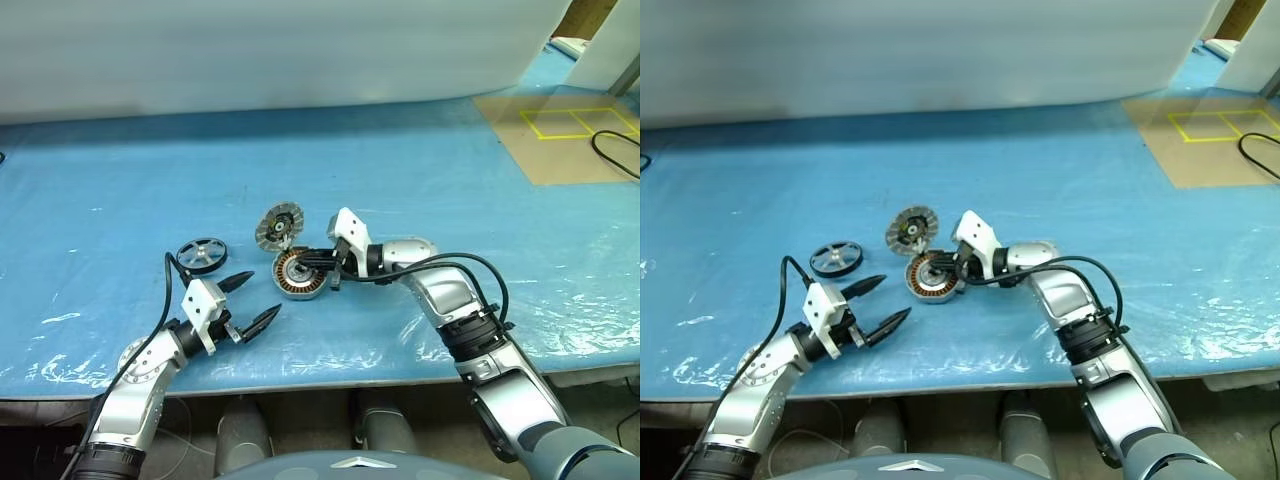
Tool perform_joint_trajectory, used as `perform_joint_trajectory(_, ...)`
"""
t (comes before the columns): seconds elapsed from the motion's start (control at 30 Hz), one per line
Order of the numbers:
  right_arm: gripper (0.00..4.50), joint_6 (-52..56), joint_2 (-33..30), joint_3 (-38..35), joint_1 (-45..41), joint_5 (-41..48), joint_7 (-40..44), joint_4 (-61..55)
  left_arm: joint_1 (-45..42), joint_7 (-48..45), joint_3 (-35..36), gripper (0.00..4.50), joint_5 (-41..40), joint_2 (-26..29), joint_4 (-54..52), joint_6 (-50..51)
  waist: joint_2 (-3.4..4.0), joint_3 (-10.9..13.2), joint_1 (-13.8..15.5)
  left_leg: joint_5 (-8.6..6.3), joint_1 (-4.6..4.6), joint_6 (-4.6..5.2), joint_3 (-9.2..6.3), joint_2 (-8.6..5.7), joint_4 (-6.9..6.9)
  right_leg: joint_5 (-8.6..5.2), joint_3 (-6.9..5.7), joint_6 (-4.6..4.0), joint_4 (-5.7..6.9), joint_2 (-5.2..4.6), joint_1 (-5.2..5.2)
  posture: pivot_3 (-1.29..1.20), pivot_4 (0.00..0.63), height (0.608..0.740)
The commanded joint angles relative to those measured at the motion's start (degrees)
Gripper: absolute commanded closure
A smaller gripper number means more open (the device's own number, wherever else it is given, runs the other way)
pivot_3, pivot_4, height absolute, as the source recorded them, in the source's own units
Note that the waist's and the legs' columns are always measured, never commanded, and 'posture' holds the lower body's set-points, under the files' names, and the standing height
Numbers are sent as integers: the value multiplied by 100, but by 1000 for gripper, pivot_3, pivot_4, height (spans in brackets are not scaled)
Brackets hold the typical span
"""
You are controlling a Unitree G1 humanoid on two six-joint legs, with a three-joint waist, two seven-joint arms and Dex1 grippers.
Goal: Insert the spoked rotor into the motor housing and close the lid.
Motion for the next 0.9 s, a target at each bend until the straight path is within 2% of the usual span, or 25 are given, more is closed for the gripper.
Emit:
perform_joint_trajectory(0.03,4464,-69,74,82,-71,-46,-65,-124,-18,13,-25,0,-6,-2,-137,-35,0,0,2,0,0,0,0,0,0,0,0,0,0,0,0,0,150,740)
perform_joint_trajectory(0.9,4464,-39,-152,449,-19,-332,101,13,-66,43,-11,0,-33,-4,-237,40,0,0,3,0,2,0,0,-1,1,0,0,0,1,0,2,0,150,740)
